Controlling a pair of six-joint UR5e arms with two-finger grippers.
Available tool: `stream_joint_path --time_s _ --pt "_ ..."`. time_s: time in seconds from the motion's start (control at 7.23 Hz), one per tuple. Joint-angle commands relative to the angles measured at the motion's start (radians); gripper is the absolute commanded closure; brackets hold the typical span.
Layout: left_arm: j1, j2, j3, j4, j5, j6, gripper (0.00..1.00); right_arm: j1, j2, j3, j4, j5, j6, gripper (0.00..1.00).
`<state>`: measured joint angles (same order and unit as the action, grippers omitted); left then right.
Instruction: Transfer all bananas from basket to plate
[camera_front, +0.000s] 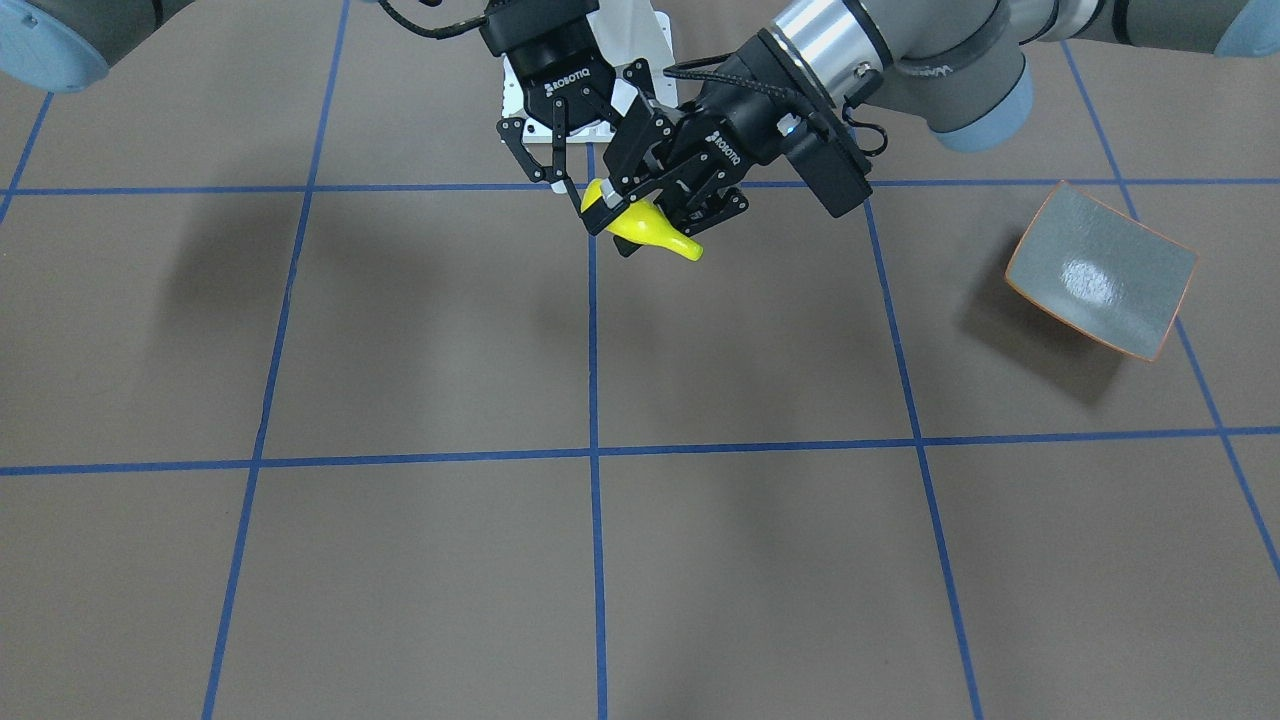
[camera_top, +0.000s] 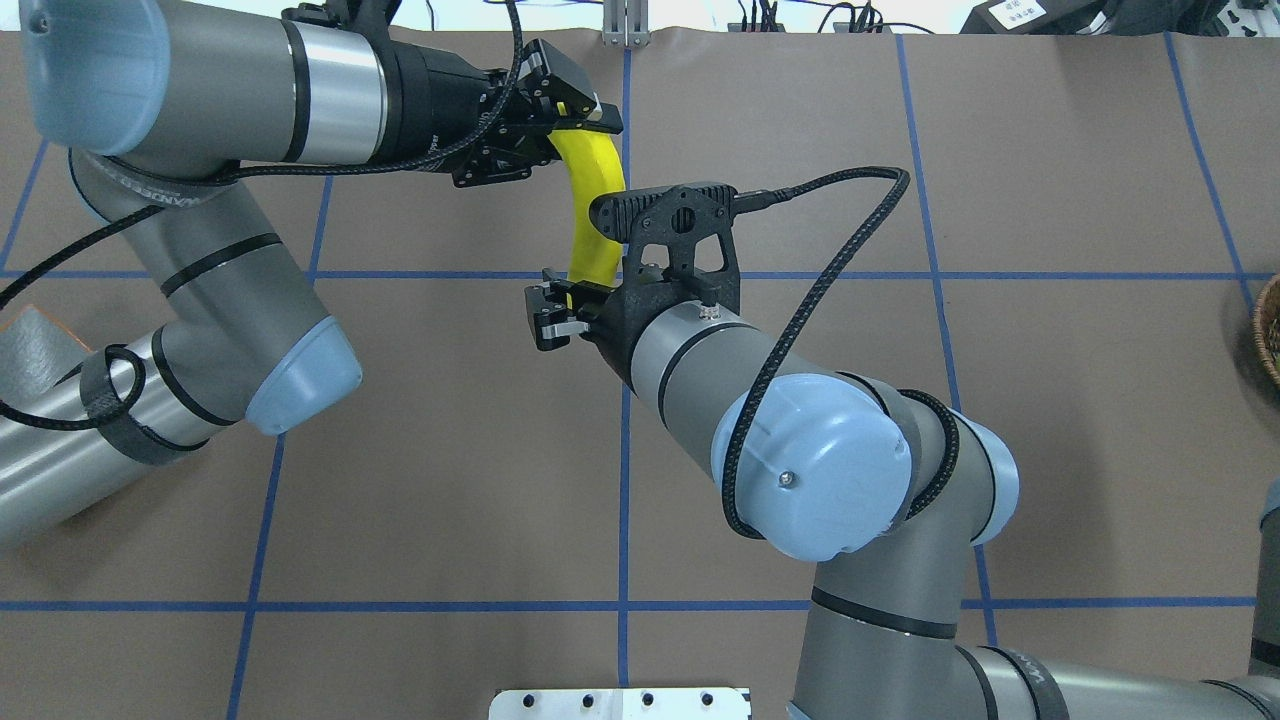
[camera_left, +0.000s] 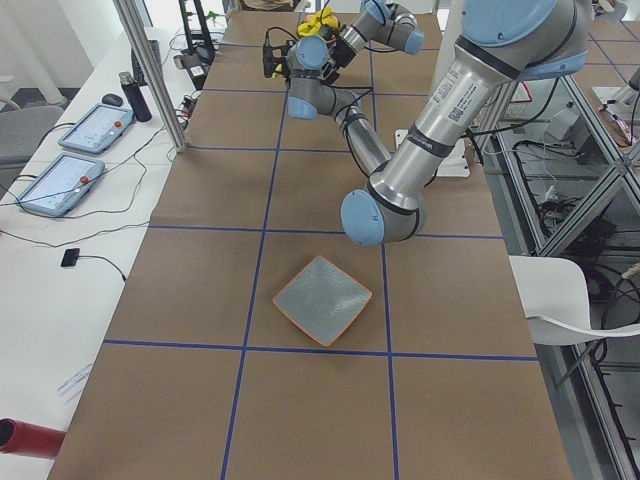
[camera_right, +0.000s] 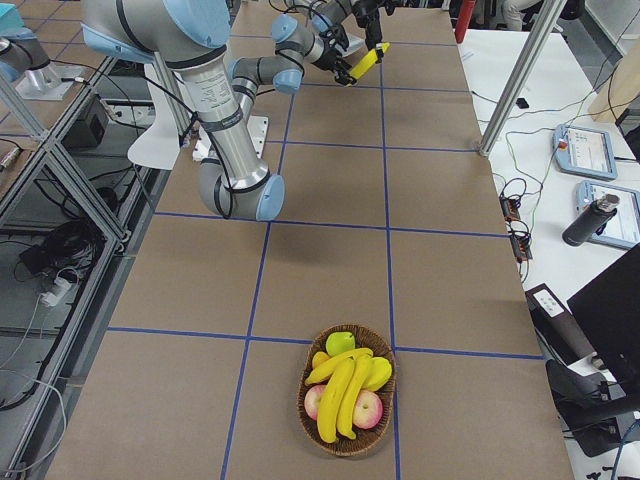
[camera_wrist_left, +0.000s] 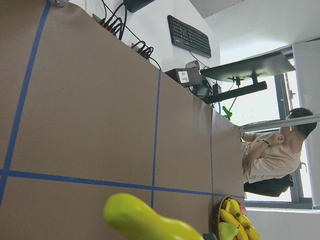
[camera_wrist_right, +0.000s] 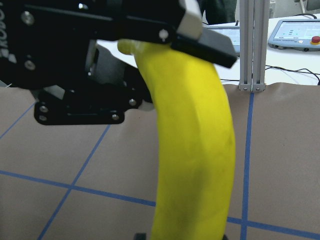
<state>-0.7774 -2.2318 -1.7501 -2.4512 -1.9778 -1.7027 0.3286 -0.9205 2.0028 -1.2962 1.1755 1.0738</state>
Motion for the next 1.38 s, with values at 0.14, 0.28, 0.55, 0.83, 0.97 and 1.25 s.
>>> stream_joint_path --time_s 0.14,0.28,0.55,0.83,0.97,1.25 --pt "-0.002 0.006 -0.002 -0.003 -0.001 0.005 1.00 0.021 -0.015 0.039 -0.008 0.098 0.002 0.00" --pt "-0.002 0.012 -0.003 -0.008 -0.003 0.008 1.00 0.058 -0.044 0.039 -0.009 0.130 -0.001 0.00" --pt "-0.008 0.029 -0.009 -0.011 -0.004 0.015 1.00 0.232 -0.121 0.030 -0.011 0.360 -0.020 0.00" --pt "-0.011 0.067 -0.020 -0.011 -0.004 0.049 1.00 0.408 -0.184 0.005 -0.008 0.557 -0.130 0.00" --pt "-0.023 0.081 -0.022 -0.012 -0.006 0.061 1.00 0.473 -0.195 -0.005 -0.009 0.613 -0.165 0.00" --pt "-0.043 0.217 -0.101 -0.008 -0.013 0.127 1.00 0.602 -0.204 -0.115 -0.011 0.760 -0.288 0.00"
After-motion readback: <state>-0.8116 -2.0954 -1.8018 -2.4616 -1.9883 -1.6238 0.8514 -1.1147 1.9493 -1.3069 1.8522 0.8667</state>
